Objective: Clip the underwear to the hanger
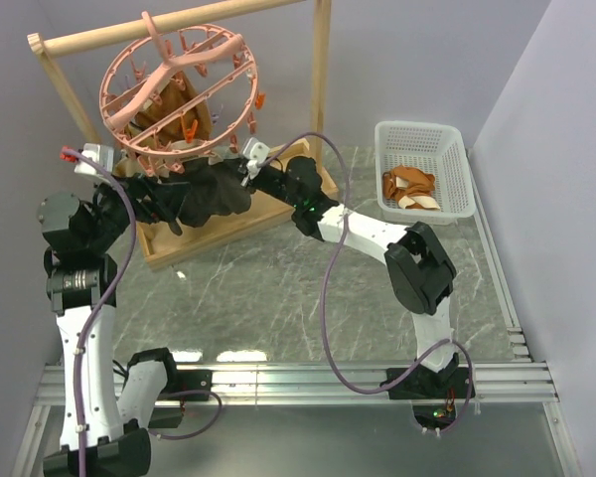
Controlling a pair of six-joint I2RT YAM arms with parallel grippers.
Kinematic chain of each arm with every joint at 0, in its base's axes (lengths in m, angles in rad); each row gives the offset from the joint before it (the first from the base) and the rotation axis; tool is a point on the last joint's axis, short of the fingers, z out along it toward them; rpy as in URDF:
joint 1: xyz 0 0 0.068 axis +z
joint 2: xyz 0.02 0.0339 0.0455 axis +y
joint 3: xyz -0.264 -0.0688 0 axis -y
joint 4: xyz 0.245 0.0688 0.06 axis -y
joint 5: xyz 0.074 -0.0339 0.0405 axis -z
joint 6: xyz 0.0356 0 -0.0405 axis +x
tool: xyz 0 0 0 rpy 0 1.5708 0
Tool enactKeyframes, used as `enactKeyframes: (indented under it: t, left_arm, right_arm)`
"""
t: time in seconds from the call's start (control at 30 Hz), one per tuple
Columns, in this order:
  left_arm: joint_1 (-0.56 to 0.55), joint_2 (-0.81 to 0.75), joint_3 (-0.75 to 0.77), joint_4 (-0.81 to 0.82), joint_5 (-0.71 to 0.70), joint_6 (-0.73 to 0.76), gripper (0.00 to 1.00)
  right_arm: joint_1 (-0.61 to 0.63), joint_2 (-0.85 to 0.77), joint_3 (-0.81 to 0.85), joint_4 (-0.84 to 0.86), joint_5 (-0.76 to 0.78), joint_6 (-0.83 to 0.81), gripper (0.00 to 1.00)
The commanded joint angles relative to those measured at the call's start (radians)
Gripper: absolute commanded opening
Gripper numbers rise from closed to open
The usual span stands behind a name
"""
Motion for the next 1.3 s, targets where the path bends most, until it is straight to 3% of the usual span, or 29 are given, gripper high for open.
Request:
enactKeyframes:
  t: [0.0, 0.13, 0.23, 0.47, 0.73, 0.87, 1.27]
  left_arm:
    - [0.004, -0.014, 0.01, -0.096, -0.074, -0.014, 0.99]
    - [0.013, 0.029, 0.056, -0.265, -0.137, -0.078, 0.99]
    - [0.034, 0.038, 0.061, -0.325, -0.126, -0.083, 0.99]
    - [0.034, 0.087, 0.071, -0.501, -0.214, -0.013, 0.99]
    - [0.034, 0.078, 0.013, -0.514, -0.243, 0.133, 0.99]
    - [0.033, 0.06, -0.016, -0.528, -0.287, 0.222, 0.99]
    - [0.033, -0.11, -0.119, -0.477, -0.297, 0.354, 0.99]
  right_arm:
    - [-0.016, -0.076, -0.019, -0.076, 0.043, 0.039, 0.06]
    - [-0.023, -0.14, -0.072, -0.132, 0.048, 0.058, 0.35]
    - [-0.023, -0.217, -0.154, -0.151, 0.051, 0.067, 0.47]
    - [-0.033, -0.415, -0.341, -0.25, 0.117, 0.154, 0.64]
    - [-0.17, -0.682, -0.493, -0.51, 0.134, 0.381, 0.88]
    - [-0.28, -0.863, -0.598, -0.585, 0.123, 0.412, 0.91]
    - [-0.435, -1.355, -0.968, -0.754, 0.1, 0.483, 0.94]
